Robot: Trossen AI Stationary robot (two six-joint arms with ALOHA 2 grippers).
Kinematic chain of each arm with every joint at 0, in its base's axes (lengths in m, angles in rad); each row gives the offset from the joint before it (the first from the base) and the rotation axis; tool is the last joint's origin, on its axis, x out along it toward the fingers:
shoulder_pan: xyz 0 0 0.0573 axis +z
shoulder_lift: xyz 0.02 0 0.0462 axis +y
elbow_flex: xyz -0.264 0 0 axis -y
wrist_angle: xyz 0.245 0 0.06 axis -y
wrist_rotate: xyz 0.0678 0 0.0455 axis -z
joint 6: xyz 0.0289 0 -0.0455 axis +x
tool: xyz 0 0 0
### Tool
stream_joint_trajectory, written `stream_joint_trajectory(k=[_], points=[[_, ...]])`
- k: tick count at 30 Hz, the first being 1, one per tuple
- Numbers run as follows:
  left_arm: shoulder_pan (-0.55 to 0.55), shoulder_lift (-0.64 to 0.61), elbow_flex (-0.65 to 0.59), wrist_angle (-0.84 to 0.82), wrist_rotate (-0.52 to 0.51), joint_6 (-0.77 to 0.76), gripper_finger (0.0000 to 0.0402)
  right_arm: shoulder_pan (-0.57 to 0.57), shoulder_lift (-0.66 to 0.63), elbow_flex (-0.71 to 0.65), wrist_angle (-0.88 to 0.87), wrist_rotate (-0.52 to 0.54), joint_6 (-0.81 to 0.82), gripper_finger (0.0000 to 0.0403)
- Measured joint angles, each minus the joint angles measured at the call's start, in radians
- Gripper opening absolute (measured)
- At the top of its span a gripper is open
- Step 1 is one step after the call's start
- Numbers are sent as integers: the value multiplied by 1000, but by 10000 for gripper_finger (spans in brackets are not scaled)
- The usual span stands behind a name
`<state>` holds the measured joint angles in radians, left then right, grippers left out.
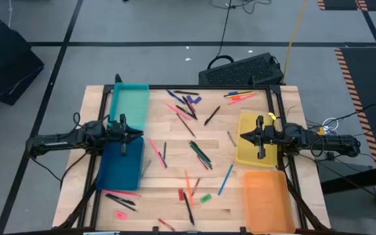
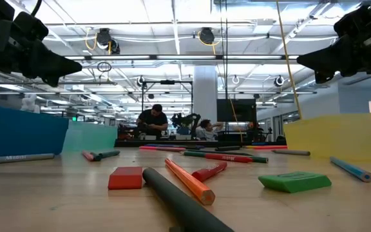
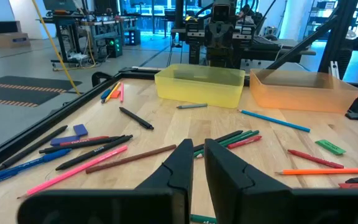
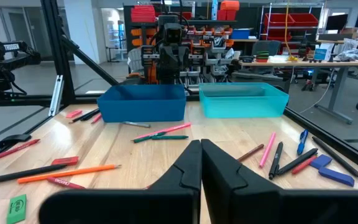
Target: Sort crayons/erasers/pens/pencils in bins
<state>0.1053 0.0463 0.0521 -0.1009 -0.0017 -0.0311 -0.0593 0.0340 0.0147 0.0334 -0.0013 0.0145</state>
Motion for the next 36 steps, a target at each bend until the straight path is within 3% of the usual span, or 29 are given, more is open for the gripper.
stream_joint_trajectory(k=[12, 17, 21, 30, 36], points=[[0, 0, 0, 0, 0, 0, 44, 0, 0, 0, 14, 1, -22, 0], [0, 0, 0, 0, 0, 0, 44, 2, 0, 0, 94, 0, 140, 0], [0, 0, 0, 0, 0, 0, 44, 2, 0, 0, 120, 0, 167, 0], [0, 0, 0, 0, 0, 0, 44, 2, 0, 0, 391, 0, 158, 0], [0, 0, 0, 0, 0, 0, 44, 1, 1, 0, 433, 9, 120, 0]])
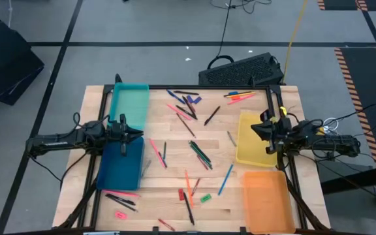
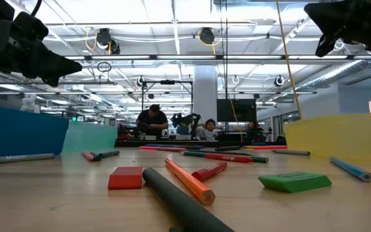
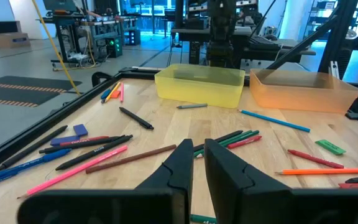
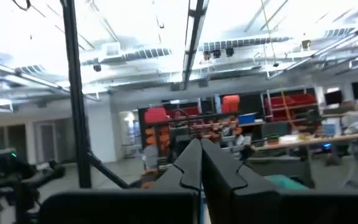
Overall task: Sort crayons/erasers/pens/pencils in bins
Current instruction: Put the black pen into the yellow bin
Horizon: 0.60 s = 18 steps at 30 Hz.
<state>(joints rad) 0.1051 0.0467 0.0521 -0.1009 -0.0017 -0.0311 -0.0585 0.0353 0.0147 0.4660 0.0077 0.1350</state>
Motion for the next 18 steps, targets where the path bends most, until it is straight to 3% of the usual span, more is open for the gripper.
stream_joint_trajectory(k=[7, 12, 18], points=[[0, 0, 0, 0, 0, 0, 44, 0, 174, 53, -7, 129, -28, 5], [0, 0, 0, 0, 0, 0, 44, -1, 462, 205, 16, 158, -75, 37], [0, 0, 0, 0, 0, 0, 44, -22, 855, 450, -20, 174, -162, 116]])
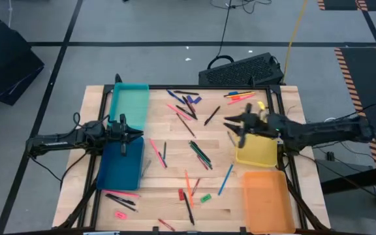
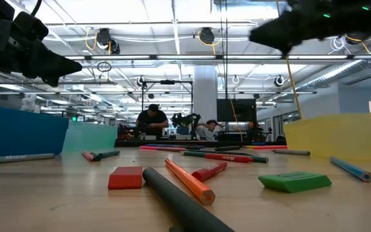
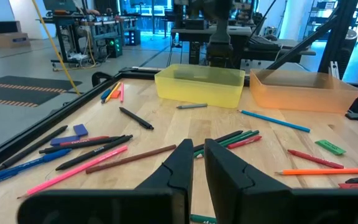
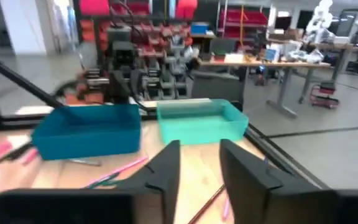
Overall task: Sort crayons/erasers/pens/pencils in bins
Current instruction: Put the black pen into the yellow bin
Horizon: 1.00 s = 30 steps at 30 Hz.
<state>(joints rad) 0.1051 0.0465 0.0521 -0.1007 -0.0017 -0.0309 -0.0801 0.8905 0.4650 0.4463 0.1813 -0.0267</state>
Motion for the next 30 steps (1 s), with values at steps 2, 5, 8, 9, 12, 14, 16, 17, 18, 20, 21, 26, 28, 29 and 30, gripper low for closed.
stream_joint_trajectory(k=[2, 5, 8, 9, 12, 14, 16, 17, 18, 20, 21, 26, 28, 29, 30], points=[[0, 0, 0, 0, 0, 0, 44, -24, 114, 101, -70, -6, -23, 145], [0, 0, 0, 0, 0, 0, 44, -78, 270, 271, -232, -81, -38, 184], [0, 0, 0, 0, 0, 0, 44, -133, 410, 438, -373, -182, -44, 212], [0, 0, 0, 0, 0, 0, 44, -148, 456, 487, -426, -215, -49, 218], [0, 0, 0, 0, 0, 0, 44, -186, 586, 623, -558, -309, -71, 229], [0, 0, 0, 0, 0, 0, 44, -206, 660, 705, -654, -348, -88, 231], [0, 0, 0, 0, 0, 0, 44, -223, 732, 777, -764, -366, -109, 230], [0, 0, 0, 0, 0, 0, 44, -230, 766, 805, -822, -365, -121, 228], [0, 0, 0, 0, 0, 0, 44, -237, 802, 829, -874, -366, -133, 227], [0, 0, 0, 0, 0, 0, 44, -249, 862, 862, -951, -365, -157, 224], [0, 0, 0, 0, 0, 0, 44, -255, 889, 873, -979, -365, -169, 223], [0, 0, 0, 0, 0, 0, 44, -279, 1005, 899, -1086, -350, -248, 222], [0, 0, 0, 0, 0, 0, 44, -281, 1043, 918, -1132, -287, -289, 222], [0, 0, 0, 0, 0, 0, 44, -281, 1061, 928, -1156, -250, -311, 222], [0, 0, 0, 0, 0, 0, 44, -281, 1078, 939, -1180, -208, -336, 222]])
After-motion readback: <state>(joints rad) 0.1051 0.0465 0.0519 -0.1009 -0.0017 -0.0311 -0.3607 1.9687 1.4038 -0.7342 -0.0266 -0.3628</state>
